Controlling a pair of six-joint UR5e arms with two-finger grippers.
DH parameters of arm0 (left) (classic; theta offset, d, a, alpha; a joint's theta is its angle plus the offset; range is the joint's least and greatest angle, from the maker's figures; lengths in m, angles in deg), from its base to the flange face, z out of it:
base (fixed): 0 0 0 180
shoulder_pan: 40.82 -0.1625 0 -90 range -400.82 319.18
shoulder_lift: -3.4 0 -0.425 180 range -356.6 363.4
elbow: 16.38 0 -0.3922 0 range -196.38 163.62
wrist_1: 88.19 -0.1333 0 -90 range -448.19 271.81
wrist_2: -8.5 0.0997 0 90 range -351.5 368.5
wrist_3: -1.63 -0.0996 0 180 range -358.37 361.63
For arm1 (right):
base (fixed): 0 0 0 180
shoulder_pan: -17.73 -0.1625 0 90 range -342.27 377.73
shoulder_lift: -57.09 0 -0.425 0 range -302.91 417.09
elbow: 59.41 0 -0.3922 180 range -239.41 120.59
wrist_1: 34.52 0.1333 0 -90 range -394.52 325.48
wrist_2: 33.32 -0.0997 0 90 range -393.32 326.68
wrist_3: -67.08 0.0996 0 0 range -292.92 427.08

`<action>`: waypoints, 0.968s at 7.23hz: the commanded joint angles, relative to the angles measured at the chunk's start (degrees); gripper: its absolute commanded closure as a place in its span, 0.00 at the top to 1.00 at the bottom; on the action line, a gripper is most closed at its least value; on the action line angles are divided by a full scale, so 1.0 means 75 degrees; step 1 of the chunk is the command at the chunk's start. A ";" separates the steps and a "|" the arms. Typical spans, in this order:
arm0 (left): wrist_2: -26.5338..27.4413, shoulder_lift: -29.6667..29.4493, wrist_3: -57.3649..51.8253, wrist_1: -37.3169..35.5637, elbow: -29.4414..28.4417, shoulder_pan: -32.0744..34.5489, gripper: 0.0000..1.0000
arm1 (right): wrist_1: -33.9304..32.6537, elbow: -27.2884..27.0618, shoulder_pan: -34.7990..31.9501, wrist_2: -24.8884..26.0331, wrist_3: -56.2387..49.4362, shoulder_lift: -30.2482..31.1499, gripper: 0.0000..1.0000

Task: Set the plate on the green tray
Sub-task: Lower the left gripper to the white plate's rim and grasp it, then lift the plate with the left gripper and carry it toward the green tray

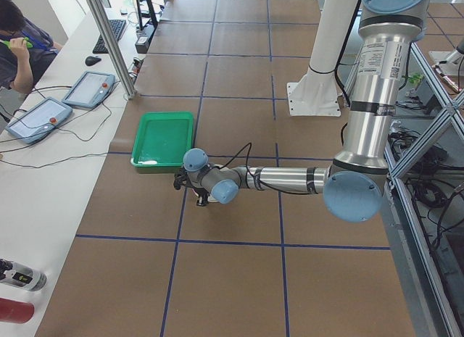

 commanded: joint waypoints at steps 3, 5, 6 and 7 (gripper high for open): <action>-0.0268 0.0093 -0.0631 -0.0033 0.0092 0.0346 0.00 | 0.0010 0.0000 0.0000 0.0000 0.0000 0.0000 1.00; -0.1191 0.0081 -0.0794 -0.0115 0.0174 0.0943 0.00 | -0.0002 -0.0012 0.0000 0.0000 0.0000 0.0000 1.00; -0.1567 0.0081 -0.0854 -0.0162 0.0174 0.1178 0.00 | -0.0002 0.0000 0.0000 0.0000 0.0000 0.0000 1.00; -0.1988 0.0070 -0.0866 -0.0302 0.0174 0.1308 0.00 | -0.0002 0.0000 0.0000 0.0000 0.0000 0.0000 1.00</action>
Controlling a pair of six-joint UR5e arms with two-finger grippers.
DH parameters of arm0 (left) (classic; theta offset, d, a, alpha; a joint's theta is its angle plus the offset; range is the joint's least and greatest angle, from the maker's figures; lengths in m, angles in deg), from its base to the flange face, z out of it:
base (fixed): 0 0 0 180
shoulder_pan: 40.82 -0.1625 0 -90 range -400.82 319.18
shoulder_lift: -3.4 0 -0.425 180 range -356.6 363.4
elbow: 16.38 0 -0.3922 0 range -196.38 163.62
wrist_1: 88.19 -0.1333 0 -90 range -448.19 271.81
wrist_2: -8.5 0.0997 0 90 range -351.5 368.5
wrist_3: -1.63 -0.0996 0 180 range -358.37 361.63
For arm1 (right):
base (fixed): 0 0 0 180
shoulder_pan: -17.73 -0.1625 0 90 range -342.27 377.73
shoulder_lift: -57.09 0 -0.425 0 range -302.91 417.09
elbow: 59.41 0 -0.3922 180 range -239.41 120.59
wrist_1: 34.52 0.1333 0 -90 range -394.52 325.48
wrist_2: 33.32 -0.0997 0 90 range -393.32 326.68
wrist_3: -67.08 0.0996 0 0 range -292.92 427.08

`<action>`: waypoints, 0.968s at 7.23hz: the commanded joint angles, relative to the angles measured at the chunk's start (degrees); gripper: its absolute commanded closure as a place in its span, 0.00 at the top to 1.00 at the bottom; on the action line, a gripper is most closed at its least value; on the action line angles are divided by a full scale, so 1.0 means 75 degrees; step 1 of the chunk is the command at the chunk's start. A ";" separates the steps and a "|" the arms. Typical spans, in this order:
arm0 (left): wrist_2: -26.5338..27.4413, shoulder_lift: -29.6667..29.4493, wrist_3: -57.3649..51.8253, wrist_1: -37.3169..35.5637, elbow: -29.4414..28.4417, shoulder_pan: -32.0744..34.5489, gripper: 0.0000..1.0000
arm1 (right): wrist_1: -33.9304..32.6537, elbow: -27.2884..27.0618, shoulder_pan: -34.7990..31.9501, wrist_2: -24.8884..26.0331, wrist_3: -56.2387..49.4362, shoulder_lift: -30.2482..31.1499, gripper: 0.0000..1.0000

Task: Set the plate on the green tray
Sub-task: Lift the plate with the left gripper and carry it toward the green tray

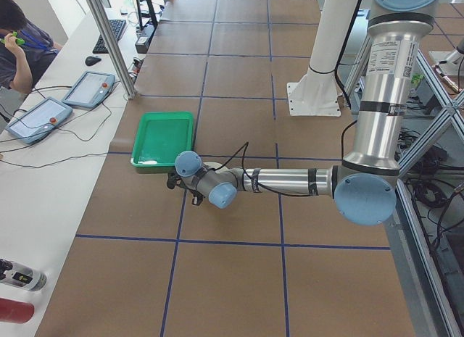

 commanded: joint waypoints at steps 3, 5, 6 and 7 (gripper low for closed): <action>-0.1397 -0.0101 0.0068 -0.0929 0.0090 0.0681 0.00 | -0.0001 0.0003 0.0000 0.0012 0.0000 0.0000 1.00; -0.1352 -0.0800 0.1941 -0.1076 0.0232 0.0635 0.00 | -0.0001 -0.0008 0.0000 0.0000 0.0000 0.0000 1.00; -0.1340 -0.1269 0.3046 -0.1052 0.0151 0.0542 0.00 | -0.0001 -0.0008 0.0000 0.0000 0.0000 0.0000 1.00; -0.0876 -0.1599 0.3776 -0.1006 0.0092 0.0228 0.00 | -0.0001 0.0003 0.0000 0.0000 0.0000 0.0000 1.00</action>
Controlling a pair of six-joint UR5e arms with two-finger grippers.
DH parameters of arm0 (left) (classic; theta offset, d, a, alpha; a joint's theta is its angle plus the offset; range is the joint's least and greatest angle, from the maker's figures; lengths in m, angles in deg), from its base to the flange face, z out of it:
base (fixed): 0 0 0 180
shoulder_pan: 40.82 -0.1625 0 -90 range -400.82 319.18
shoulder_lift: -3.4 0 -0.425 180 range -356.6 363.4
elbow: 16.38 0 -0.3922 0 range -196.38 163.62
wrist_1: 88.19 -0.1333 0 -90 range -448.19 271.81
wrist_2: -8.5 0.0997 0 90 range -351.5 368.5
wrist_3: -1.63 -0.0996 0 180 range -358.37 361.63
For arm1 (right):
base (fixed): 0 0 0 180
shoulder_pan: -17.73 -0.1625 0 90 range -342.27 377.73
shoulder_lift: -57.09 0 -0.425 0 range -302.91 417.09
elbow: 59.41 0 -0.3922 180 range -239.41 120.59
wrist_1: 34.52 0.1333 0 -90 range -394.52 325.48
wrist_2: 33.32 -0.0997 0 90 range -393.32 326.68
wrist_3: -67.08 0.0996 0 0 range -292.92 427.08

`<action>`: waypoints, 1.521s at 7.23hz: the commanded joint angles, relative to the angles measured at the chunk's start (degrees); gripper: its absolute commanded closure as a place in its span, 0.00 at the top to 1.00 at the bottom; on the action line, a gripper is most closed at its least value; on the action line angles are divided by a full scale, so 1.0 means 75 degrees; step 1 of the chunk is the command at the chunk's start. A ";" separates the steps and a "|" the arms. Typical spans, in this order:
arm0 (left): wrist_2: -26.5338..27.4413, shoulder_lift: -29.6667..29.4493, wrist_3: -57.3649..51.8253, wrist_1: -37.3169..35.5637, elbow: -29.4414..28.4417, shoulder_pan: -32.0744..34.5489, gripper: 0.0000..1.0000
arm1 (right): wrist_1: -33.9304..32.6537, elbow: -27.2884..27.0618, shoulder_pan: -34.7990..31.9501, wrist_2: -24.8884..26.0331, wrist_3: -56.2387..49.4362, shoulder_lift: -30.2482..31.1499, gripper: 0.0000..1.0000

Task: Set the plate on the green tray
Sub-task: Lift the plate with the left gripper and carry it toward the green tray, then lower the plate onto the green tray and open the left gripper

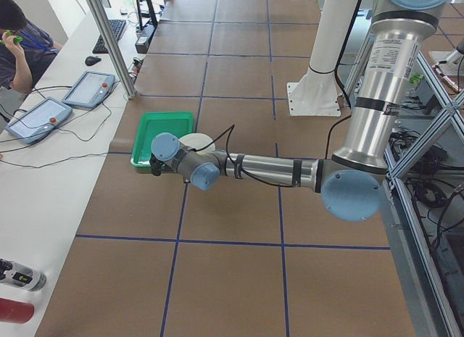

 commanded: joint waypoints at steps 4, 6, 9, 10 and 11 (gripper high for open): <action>0.2294 -0.1838 0.5107 0.2477 -0.1692 -0.1413 0.00 | 0.0000 0.0008 0.0000 0.0000 0.0000 0.0000 1.00; 0.3162 -0.2236 0.6785 0.3545 -0.2394 -0.1870 0.00 | 0.0000 -0.0004 0.0000 0.0000 0.0000 0.0000 1.00; 0.3553 -0.2485 0.7167 0.3653 -0.2749 -0.2142 0.00 | 0.0000 -0.0004 0.0000 0.0000 0.0000 0.0000 1.00; 0.3541 -0.2462 0.7167 0.3653 -0.2749 -0.2130 0.00 | 0.0000 -0.0004 0.0000 0.0000 0.0000 0.0000 1.00; 0.3530 -0.2450 0.6970 0.3700 -0.2749 -0.2130 0.67 | 0.0000 0.0008 0.0000 0.0000 0.0000 0.0000 1.00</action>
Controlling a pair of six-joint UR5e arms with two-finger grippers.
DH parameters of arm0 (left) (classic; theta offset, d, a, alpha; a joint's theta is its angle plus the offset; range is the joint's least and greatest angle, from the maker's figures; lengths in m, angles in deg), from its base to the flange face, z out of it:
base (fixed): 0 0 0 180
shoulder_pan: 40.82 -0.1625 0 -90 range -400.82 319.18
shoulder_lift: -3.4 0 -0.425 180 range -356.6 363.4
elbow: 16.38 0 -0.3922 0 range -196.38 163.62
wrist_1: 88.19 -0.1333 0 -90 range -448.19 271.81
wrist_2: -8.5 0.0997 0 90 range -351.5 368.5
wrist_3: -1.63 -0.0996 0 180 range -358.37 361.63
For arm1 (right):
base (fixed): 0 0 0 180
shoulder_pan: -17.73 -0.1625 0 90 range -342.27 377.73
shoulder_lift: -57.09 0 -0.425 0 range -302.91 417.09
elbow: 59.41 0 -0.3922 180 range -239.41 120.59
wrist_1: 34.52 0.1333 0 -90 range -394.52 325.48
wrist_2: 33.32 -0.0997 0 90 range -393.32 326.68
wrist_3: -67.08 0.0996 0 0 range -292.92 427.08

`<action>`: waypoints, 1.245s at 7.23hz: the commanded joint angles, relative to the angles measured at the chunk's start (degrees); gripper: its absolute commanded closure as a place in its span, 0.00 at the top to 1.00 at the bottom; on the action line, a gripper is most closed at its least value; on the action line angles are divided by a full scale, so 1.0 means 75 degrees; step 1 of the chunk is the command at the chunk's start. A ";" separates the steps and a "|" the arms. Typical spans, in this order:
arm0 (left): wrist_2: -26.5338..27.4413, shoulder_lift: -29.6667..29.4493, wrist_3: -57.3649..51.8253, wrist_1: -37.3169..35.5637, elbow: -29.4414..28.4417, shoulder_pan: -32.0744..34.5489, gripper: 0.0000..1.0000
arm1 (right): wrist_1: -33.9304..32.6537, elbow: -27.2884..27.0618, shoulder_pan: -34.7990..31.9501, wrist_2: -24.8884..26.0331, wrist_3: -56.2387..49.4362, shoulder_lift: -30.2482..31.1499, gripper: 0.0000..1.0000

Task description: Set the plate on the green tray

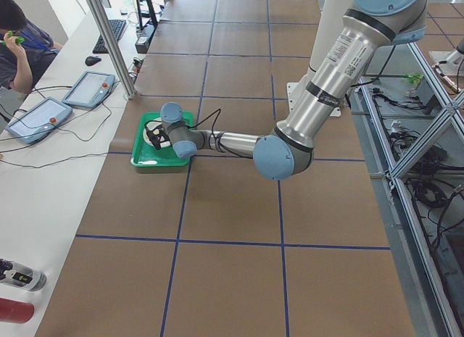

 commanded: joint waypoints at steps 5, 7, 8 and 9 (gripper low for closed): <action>-0.0937 0.0405 -0.1161 -0.0087 0.0723 0.0578 1.00 | 0.0000 0.0010 0.0000 0.0000 0.0000 0.0000 1.00; -0.1340 0.1191 -0.2831 -0.1531 0.2546 0.0976 1.00 | 0.0000 -0.0002 0.0000 0.0000 0.0000 0.0000 1.00; -0.1317 0.1286 -0.3641 -0.2469 0.3205 0.1303 1.00 | 0.0000 -0.0002 0.0000 0.0000 0.0000 0.0000 1.00; -0.1293 0.1635 -0.4600 -0.3116 0.3908 0.1365 1.00 | 0.0000 -0.0002 0.0000 0.0000 0.0000 0.0000 1.00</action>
